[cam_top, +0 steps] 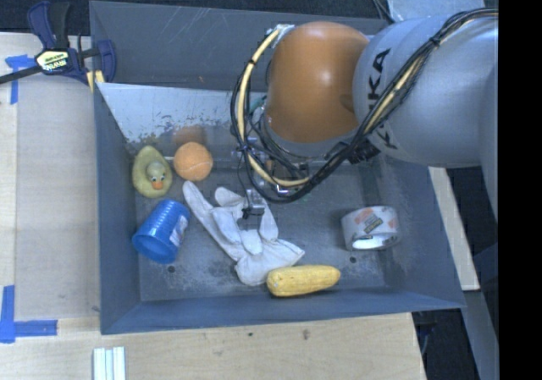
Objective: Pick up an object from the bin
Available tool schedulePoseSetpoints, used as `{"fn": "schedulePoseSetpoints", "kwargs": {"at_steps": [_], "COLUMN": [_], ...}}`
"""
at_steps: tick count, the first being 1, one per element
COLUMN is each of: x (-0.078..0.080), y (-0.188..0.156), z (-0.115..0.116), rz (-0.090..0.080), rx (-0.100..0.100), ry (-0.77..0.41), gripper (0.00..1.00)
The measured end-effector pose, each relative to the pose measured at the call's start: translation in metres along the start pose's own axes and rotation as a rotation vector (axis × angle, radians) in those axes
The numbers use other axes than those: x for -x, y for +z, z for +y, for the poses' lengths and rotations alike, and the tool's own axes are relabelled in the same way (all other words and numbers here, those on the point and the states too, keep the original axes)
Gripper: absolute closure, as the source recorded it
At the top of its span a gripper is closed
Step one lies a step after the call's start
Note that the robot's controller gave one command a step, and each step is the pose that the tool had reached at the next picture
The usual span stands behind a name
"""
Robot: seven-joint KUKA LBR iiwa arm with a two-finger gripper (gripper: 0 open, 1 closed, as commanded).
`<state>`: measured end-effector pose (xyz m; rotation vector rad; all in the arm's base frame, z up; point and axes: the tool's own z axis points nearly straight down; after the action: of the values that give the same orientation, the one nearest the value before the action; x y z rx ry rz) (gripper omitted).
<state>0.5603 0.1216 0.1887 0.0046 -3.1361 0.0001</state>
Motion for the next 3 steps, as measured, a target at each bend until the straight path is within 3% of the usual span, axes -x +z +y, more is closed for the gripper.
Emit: {"fn": "schedulePoseSetpoints", "kwargs": {"at_steps": [1, 2, 3], "x": [0.002, -0.007, -0.024], "y": [-0.005, 0.046, 0.118], "z": [-0.001, -0.018, -0.056], "rz": [-0.008, -0.009, -0.014], "rx": [0.001, 0.002, 0.003], "ry": [0.003, 0.102, 0.113], "gripper": [0.0, 0.0, 0.0]}}
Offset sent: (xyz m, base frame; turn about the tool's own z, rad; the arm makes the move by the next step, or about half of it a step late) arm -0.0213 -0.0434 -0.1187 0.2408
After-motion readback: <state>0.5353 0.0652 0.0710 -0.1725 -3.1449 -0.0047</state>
